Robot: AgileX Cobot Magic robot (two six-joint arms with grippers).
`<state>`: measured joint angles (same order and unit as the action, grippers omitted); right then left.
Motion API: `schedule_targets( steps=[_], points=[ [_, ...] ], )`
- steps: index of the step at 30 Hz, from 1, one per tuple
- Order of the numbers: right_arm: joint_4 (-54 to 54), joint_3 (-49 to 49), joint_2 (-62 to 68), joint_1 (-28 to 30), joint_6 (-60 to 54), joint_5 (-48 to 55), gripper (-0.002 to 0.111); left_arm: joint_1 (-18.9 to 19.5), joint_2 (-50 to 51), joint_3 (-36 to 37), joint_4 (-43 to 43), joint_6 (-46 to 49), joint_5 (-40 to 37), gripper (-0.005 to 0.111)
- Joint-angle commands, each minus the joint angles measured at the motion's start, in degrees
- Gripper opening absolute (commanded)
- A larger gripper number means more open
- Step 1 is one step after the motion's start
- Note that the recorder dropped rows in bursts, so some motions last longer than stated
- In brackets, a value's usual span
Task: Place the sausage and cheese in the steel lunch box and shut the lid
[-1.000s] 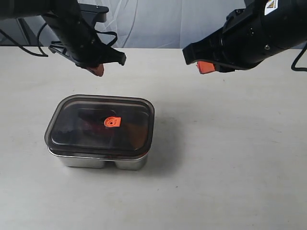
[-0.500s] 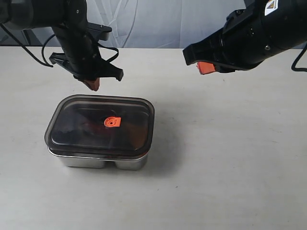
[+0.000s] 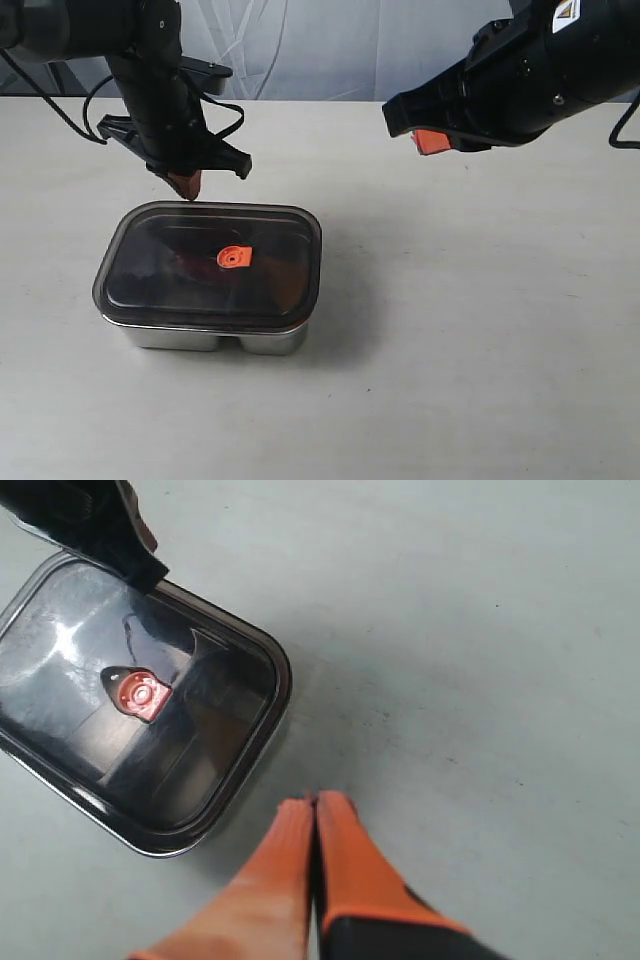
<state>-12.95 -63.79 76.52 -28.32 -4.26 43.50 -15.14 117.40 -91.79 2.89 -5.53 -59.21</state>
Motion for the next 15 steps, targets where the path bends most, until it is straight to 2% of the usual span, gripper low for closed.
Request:
schedule_targets(
  steps=[1,11,15],
  points=[
    [0.61,0.02,-0.01,0.32,-0.18,-0.82,0.0,0.24,0.29,-0.37,-1.18,1.6,-1.2,0.0],
    [0.7,0.13,0.83,0.32,-0.18,-1.98,0.0,0.12,0.29,-0.37,-3.25,4.32,-1.2,0.0],
    [-2.26,0.13,7.56,0.32,-0.18,-6.4,0.0,0.24,-0.09,-0.37,-2.11,3.82,0.11,0.0]
  ],
)
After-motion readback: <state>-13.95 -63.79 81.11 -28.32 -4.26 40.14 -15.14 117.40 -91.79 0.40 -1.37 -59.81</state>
